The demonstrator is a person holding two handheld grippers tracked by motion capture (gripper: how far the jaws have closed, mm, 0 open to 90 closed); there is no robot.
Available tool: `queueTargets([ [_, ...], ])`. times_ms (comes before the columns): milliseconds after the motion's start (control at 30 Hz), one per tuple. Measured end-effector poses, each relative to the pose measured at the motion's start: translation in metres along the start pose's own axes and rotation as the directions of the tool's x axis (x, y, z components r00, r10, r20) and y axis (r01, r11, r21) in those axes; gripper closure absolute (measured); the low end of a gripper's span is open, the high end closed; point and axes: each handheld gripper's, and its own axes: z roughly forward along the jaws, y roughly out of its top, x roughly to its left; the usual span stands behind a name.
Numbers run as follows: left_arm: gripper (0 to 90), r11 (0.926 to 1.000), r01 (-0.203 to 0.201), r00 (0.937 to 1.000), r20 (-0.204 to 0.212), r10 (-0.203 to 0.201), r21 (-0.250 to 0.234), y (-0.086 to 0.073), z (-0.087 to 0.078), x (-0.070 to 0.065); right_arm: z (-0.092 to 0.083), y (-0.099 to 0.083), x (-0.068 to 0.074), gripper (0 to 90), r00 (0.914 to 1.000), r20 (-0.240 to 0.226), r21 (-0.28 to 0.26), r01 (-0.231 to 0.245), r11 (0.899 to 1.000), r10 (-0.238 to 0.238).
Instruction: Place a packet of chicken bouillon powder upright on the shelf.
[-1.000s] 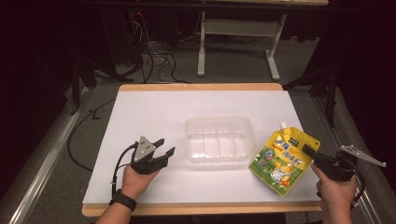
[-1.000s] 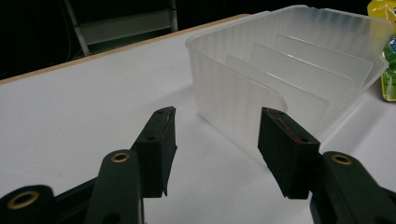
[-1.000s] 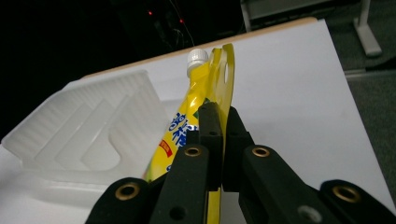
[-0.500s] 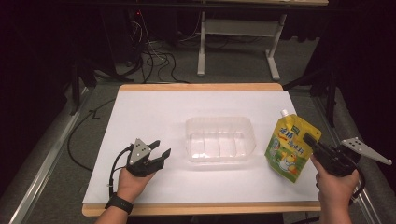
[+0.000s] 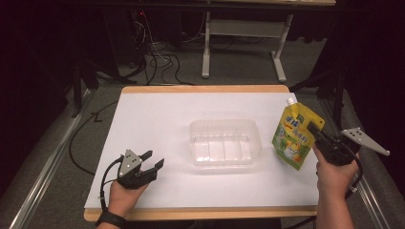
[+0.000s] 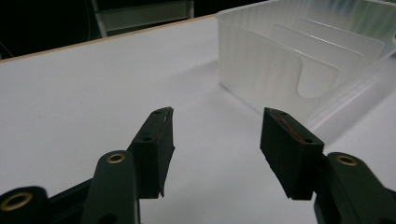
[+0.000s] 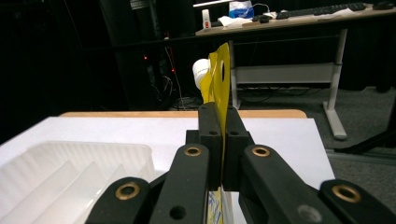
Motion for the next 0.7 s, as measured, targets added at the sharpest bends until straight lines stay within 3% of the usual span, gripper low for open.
queueTargets([
  [200,44.0,1.0,-0.003,0.9999,0.011,0.003,0.001,0.001,0.001,-0.002,0.005,-0.01,-0.001,90.0,0.9997,0.011,0.018,0.021,1.0,-0.021],
  [700,43.6,0.9992,-0.028,0.9968,0.075,0.03,-0.028,0.017,0.025,-0.012,-0.026,-0.029,-0.001,89.4,0.9994,0.026,0.06,0.02,0.998,-0.021],
])
